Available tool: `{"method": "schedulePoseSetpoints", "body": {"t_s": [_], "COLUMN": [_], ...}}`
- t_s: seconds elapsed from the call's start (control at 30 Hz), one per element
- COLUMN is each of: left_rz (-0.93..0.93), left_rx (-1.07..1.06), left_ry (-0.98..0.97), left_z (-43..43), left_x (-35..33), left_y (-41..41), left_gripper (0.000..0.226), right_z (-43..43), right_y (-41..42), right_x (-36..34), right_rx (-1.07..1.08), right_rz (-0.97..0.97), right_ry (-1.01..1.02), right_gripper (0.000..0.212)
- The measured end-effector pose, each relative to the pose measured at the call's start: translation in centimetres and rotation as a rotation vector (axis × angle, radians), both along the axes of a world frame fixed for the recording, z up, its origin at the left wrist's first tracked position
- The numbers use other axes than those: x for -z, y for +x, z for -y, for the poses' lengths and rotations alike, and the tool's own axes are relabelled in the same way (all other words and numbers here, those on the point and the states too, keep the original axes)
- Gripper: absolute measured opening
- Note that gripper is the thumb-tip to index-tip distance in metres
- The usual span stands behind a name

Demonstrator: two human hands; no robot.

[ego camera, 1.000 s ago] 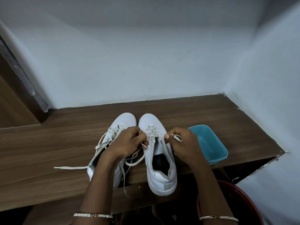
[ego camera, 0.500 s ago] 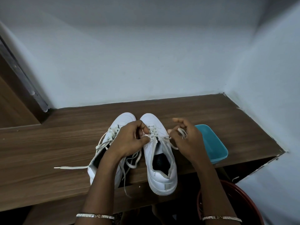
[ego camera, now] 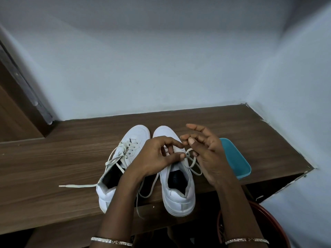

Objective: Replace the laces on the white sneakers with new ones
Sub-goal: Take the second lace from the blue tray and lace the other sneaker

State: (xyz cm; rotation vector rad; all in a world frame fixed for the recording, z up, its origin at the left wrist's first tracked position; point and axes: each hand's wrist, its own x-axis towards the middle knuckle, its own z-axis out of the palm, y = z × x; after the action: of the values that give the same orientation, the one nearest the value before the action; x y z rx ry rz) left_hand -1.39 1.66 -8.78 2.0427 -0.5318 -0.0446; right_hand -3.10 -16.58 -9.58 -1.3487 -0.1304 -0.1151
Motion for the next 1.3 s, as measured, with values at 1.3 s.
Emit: {"method": "schedulePoseSetpoints", "body": {"t_s": [1.3], "left_rz": [-0.633], "left_rx": [-0.176], "left_ry": [-0.008], "left_z": [-2.6], "left_x": [-1.7], "left_y": [-0.6], "left_gripper": [0.019], "right_z": [0.2], "right_y": [-0.2], "right_x": [0.5], "right_rx": [-0.035], "right_rz": [-0.031], "right_ry": [-0.534], "right_gripper": [0.010]}}
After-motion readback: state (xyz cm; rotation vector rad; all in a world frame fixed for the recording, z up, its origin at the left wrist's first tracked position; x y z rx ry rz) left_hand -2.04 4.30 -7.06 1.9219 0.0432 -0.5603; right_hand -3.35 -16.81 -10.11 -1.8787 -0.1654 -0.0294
